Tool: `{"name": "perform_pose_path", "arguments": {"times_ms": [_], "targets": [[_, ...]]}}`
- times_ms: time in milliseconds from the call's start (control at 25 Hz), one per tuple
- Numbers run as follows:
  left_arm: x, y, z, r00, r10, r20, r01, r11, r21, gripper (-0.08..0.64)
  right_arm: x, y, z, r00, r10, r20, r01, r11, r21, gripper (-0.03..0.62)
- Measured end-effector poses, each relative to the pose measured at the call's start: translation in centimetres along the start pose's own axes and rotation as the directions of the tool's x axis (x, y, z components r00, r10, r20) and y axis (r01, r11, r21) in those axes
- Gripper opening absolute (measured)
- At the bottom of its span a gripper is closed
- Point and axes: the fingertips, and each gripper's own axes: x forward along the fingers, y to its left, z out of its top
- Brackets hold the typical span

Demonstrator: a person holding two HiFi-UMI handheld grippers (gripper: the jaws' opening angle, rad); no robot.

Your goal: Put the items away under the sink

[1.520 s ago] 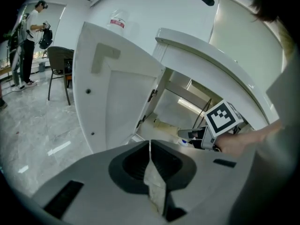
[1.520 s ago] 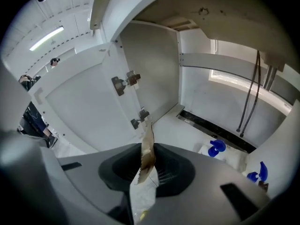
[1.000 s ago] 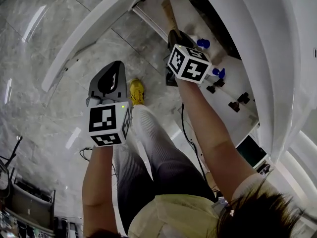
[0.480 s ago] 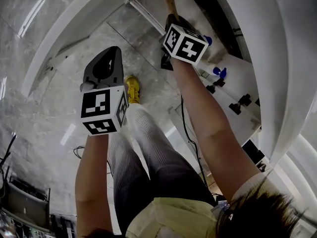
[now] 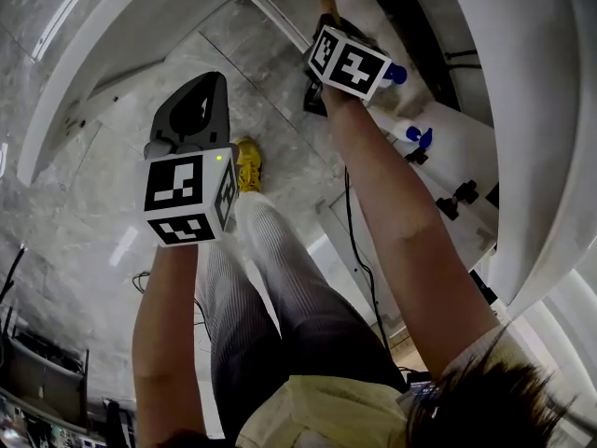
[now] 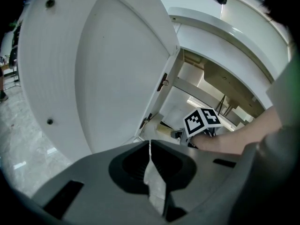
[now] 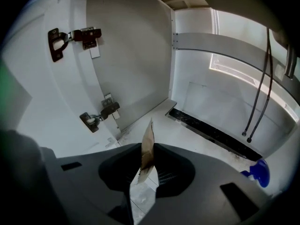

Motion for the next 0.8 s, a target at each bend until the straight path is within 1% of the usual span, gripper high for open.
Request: {"name": "perform_pose_path", "arguments": {"times_ms": [80, 280, 360, 480, 560, 800], "targets": [[0.2, -0.2, 0.0, 1.0, -0.006, 0.002, 0.006, 1.0, -0.008, 0.046, 0.4, -0.2, 0.5, 1.0, -0.004, 0.008, 0.004, 1.0, 0.007, 0.087], [0.3, -0.5, 0.5, 0.999, -0.017, 0.029, 0.017, 1.0, 0.005, 0.046, 1.4, 0.1, 1.5, 1.0, 0.019, 0.002, -0.019, 1.0, 0.01, 0.087], [0.3, -0.5, 0.6, 0.999, -0.023, 0.03, 0.023, 1.0, 0.004, 0.046, 1.7, 0.0, 1.8, 1.0, 0.015, 0.003, -0.015, 1.0, 0.007, 0.087], [0.4, -0.5, 0.6, 0.999, -0.032, 0.032, 0.031, 1.0, 0.003, 0.046, 2.3, -0.1, 1.8, 1.0, 0.001, -0.015, -0.001, 1.0, -0.031, 0.087], [0.4, -0.4, 0.6, 0.999, -0.035, 0.032, 0.035, 0.999, 0.004, 0.046, 2.6, 0.0, 1.6, 1.0, 0.004, -0.027, -0.006, 0.999, -0.051, 0.087], [0.5, -0.7, 0.3, 0.998, -0.054, 0.034, 0.053, 0.999, 0.004, 0.046, 2.8, -0.6, 1.1, 0.999, 0.004, -0.047, -0.005, 1.0, -0.017, 0.089]]}}
